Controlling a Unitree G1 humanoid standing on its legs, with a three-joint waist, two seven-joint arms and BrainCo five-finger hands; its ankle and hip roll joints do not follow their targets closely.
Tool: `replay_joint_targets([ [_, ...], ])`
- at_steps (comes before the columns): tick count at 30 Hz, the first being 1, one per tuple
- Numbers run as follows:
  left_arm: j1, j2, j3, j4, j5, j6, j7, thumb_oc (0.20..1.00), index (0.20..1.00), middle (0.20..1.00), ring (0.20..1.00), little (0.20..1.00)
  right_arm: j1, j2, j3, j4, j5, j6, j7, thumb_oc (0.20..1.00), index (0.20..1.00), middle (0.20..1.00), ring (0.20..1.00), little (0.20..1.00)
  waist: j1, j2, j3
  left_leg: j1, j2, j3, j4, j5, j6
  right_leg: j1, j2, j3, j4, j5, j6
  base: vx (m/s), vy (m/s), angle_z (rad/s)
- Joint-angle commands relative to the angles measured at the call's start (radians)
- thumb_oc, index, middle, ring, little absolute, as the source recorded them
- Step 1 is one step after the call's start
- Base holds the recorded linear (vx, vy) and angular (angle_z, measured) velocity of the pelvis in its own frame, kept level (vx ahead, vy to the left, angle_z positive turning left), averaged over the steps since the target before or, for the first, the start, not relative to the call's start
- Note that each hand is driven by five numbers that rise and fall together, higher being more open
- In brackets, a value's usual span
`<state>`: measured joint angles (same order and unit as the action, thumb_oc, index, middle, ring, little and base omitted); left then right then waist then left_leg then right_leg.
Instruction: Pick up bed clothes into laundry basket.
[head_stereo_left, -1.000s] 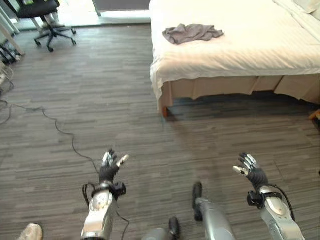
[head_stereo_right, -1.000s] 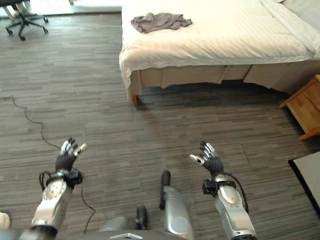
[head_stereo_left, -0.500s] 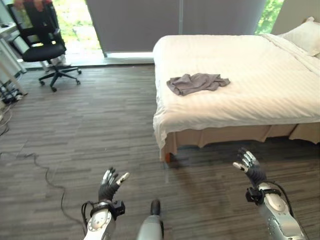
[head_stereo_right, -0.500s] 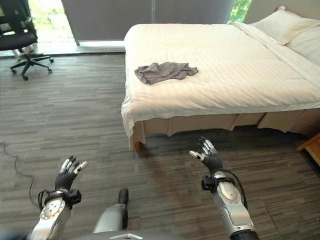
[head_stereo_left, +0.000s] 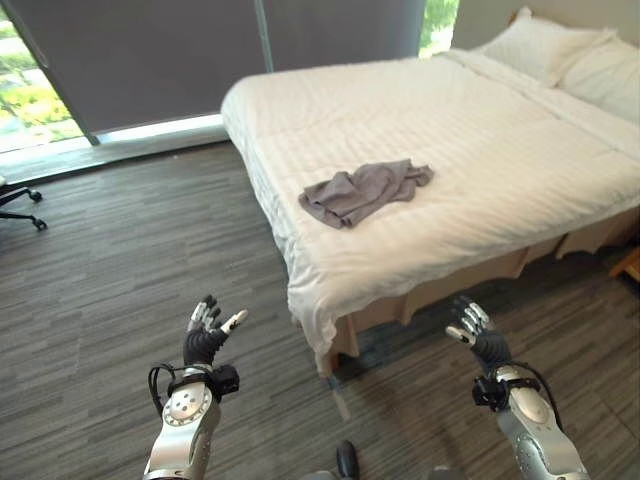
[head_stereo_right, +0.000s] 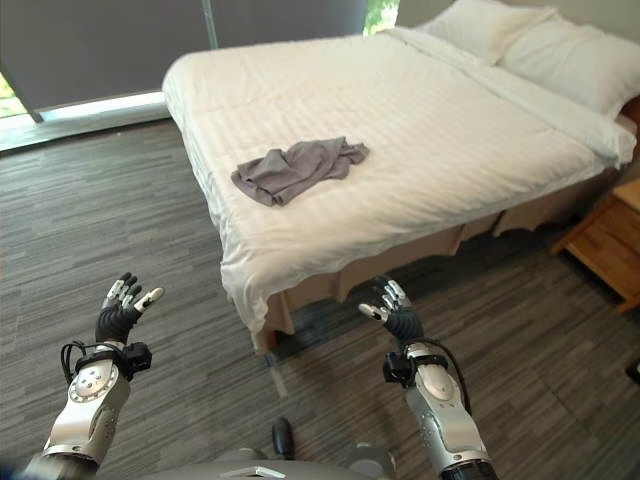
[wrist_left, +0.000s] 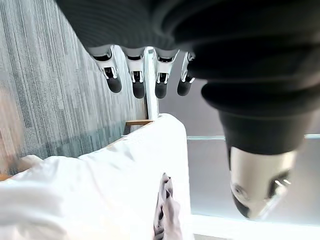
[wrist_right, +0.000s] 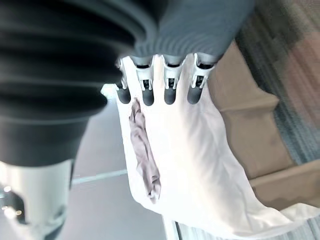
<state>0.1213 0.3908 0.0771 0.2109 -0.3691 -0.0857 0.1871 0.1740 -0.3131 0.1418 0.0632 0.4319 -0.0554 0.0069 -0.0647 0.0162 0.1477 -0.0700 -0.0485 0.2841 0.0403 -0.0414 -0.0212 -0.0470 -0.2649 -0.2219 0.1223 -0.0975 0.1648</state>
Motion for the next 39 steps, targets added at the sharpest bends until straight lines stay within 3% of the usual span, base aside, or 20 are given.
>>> replay_joint_targets([
  [1,0.047,0.056,0.017,-0.111,0.055,-0.058,-0.024,1.0,1.0,1.0,1.0,1.0,-0.091,-0.011,-0.045,-0.014,-0.012,-0.047,0.012,1.0,1.0,1.0,1.0,1.0,0.018,-0.024,0.0,0.168,0.13,-0.102,-0.123,0.05,-0.012,-0.041,0.036,-0.002,-0.035,0.178,-0.003,0.27,-0.12,0.08],
  [2,0.048,0.056,0.01,-0.11,0.067,-0.061,-0.035,1.0,1.0,1.0,1.0,1.0,-0.098,-0.018,-0.032,-0.014,-0.025,-0.05,0.022,1.0,1.0,1.0,1.0,1.0,0.014,-0.034,-0.002,0.194,0.138,-0.105,-0.126,0.034,-0.022,-0.065,0.04,-0.005,-0.104,0.199,0.011,0.25,-0.132,0.14],
  [6,0.049,0.04,0.005,-0.115,0.066,-0.067,-0.04,1.0,1.0,1.0,1.0,1.0,-0.109,-0.017,-0.009,-0.015,-0.03,-0.053,0.033,1.0,1.0,1.0,1.0,1.0,0.006,-0.046,-0.005,0.237,0.168,-0.113,-0.128,0.004,-0.047,-0.094,0.057,0.036,-0.147,0.228,0.025,0.27,-0.23,0.27],
  [7,0.022,0.029,-0.024,-0.117,0.057,-0.074,-0.046,1.0,1.0,1.0,1.0,1.0,-0.112,-0.025,0.008,-0.009,-0.025,-0.053,0.047,1.0,1.0,1.0,1.0,1.0,0.005,-0.053,-0.016,0.251,0.193,-0.127,-0.126,-0.003,-0.062,-0.09,0.069,0.076,-0.096,0.191,0.014,0.36,-0.409,0.05],
  [10,0.003,0.018,-0.028,-0.138,0.046,-0.078,-0.041,1.0,1.0,1.0,1.0,1.0,-0.129,-0.044,0.012,-0.009,-0.023,-0.054,0.046,1.0,1.0,1.0,1.0,1.0,0.0,-0.04,-0.025,0.249,0.228,-0.138,-0.095,0.011,-0.076,-0.09,0.081,0.068,-0.06,0.163,-0.005,0.22,-0.293,0.55],
  [12,-0.021,0.022,-0.03,-0.169,0.029,-0.083,-0.051,1.0,1.0,1.0,1.0,1.0,-0.139,-0.077,0.003,-0.013,-0.013,-0.063,0.046,1.0,1.0,1.0,1.0,1.0,-0.008,-0.025,-0.016,0.187,0.275,-0.171,0.044,0.068,-0.092,-0.069,0.115,0.051,-0.038,0.116,-0.049,0.2,-0.431,0.14],
  [13,-0.047,0.038,-0.024,-0.187,0.038,-0.087,-0.046,1.0,1.0,1.0,1.0,1.0,-0.149,-0.091,-0.004,-0.006,-0.007,-0.065,0.038,1.0,1.0,1.0,1.0,1.0,-0.006,-0.029,-0.004,0.137,0.288,-0.192,0.174,0.133,-0.093,-0.039,0.136,0.046,-0.035,0.091,-0.083,0.16,-0.44,0.06],
  [14,-0.061,0.045,-0.019,-0.202,0.035,-0.088,-0.045,1.0,1.0,1.0,1.0,1.0,-0.15,-0.098,-0.013,-0.008,-0.001,-0.068,0.038,1.0,1.0,1.0,1.0,1.0,-0.007,-0.038,0.008,0.093,0.296,-0.193,0.277,0.16,-0.093,-0.023,0.139,0.038,-0.034,0.08,-0.102,0.22,-0.48,0.02],
  [15,-0.076,0.067,0.002,-0.234,0.048,-0.091,-0.044,1.0,1.0,1.0,1.0,1.0,-0.144,-0.111,-0.021,-0.017,0.001,-0.065,0.046,1.0,1.0,1.0,1.0,1.0,-0.002,-0.05,0.02,0.048,0.274,-0.222,0.363,0.167,-0.084,0.011,0.153,0.042,-0.045,0.064,-0.123,0.12,-0.28,0.04],
  [16,-0.075,0.067,0.002,-0.234,0.048,-0.091,-0.044,1.0,1.0,1.0,1.0,1.0,-0.144,-0.111,-0.021,-0.017,0.001,-0.065,0.046,1.0,1.0,1.0,1.0,1.0,-0.003,-0.05,0.019,0.047,0.273,-0.222,0.362,0.169,-0.084,0.011,0.152,0.042,-0.046,0.064,-0.123,0.21,-0.236,-0.1],
  [17,-0.099,0.088,0.032,-0.25,0.063,-0.098,-0.022,1.0,1.0,1.0,1.0,1.0,-0.149,-0.12,-0.02,-0.018,-0.006,-0.062,0.046,1.0,1.0,1.0,1.0,1.0,0.01,-0.054,0.024,0.005,0.21,-0.248,0.342,0.127,-0.073,0.036,0.157,0.059,-0.062,0.055,-0.125,0.18,-0.114,-0.11],
  [19,-0.118,0.125,0.084,-0.252,0.105,-0.106,0.0,1.0,1.0,1.0,1.0,1.0,-0.139,-0.116,-0.026,-0.023,0.005,-0.066,0.064,1.0,1.0,1.0,1.0,1.0,0.01,-0.057,0.012,-0.016,0.18,-0.227,0.235,0.085,-0.063,0.06,0.161,0.07,-0.088,0.053,-0.112,0.25,-0.086,-0.11],
  [21,-0.187,0.217,0.109,-0.18,0.161,-0.111,0.044,1.0,1.0,1.0,1.0,1.0,-0.105,-0.122,-0.017,-0.029,0.008,-0.067,0.088,1.0,1.0,1.0,1.0,1.0,0.003,-0.038,0.006,-0.028,0.184,-0.198,0.07,0.119,-0.074,0.084,0.178,0.087,-0.096,0.037,-0.101,0.29,0.028,-0.22],
  [23,-0.215,0.241,0.114,-0.134,0.174,-0.111,0.07,1.0,1.0,1.0,1.0,1.0,-0.096,-0.12,-0.009,-0.035,0.001,-0.06,0.098,1.0,1.0,1.0,1.0,1.0,0.003,-0.039,0.006,-0.023,0.18,-0.216,0.072,0.124,-0.08,0.09,0.177,0.1,-0.091,0.03,-0.1,0.16,0.039,-0.33],
  [27,-0.305,0.303,0.133,0.125,0.119,-0.096,0.122,1.0,1.0,1.0,1.0,1.0,-0.021,-0.109,-0.006,-0.055,0.017,-0.046,0.133,1.0,1.0,1.0,1.0,1.0,-0.047,-0.012,-0.014,0.059,0.18,-0.184,-0.005,0.11,-0.082,0.107,0.182,0.13,-0.115,0.035,-0.092,0.13,0.064,-0.56],
  [28,-0.31,0.306,0.129,0.132,0.117,-0.1,0.122,1.0,1.0,1.0,1.0,1.0,-0.019,-0.108,-0.007,-0.057,0.017,-0.045,0.133,1.0,1.0,1.0,1.0,1.0,-0.043,-0.013,-0.012,0.067,0.18,-0.18,-0.012,0.112,-0.082,0.11,0.182,0.132,-0.117,0.035,-0.091,0.2,0.14,-0.35],
  [30,-0.358,0.417,0.135,0.287,0.2,-0.044,0.137,1.0,1.0,1.0,1.0,1.0,0.037,-0.111,-0.013,-0.063,0.012,-0.035,0.149,1.0,1.0,1.0,1.0,1.0,-0.072,0.0,-0.027,0.108,0.178,-0.145,-0.057,0.108,-0.078,0.114,0.179,0.15,-0.14,0.044,-0.081,0.15,0.123,-0.36],
  [36,-0.509,0.582,0.029,0.607,0.223,-0.003,0.065,1.0,1.0,1.0,1.0,1.0,0.097,-0.11,-0.006,-0.078,0.027,-0.024,0.165,1.0,1.0,1.0,1.0,1.0,-0.105,0.005,-0.029,0.142,0.174,-0.096,-0.101,0.103,-0.07,0.103,0.174,0.18,-0.163,0.063,-0.061,0.06,0.081,-0.25],
  [38,-0.617,0.649,-0.04,0.744,0.232,0.015,0.036,1.0,1.0,1.0,1.0,1.0,0.108,-0.118,0.008,-0.081,0.033,-0.019,0.177,1.0,1.0,1.0,1.0,1.0,-0.124,0.008,-0.02,0.135,0.174,-0.069,-0.118,0.101,-0.069,0.072,0.172,0.2,-0.174,0.082,-0.049,-0.11,0.096,-0.07],
  [39,-0.785,0.69,-0.133,0.84,0.224,0.035,0.034,1.0,1.0,1.0,1.0,1.0,0.105,-0.125,0.025,-0.075,0.051,-0.015,0.173,1.0,1.0,1.0,1.0,1.0,-0.149,0.005,0.021,0.082,0.182,-0.045,-0.128,0.111,-0.071,-0.021,0.179,0.227,-0.178,0.117,-0.038,-0.27,0.078,-0.2],
])
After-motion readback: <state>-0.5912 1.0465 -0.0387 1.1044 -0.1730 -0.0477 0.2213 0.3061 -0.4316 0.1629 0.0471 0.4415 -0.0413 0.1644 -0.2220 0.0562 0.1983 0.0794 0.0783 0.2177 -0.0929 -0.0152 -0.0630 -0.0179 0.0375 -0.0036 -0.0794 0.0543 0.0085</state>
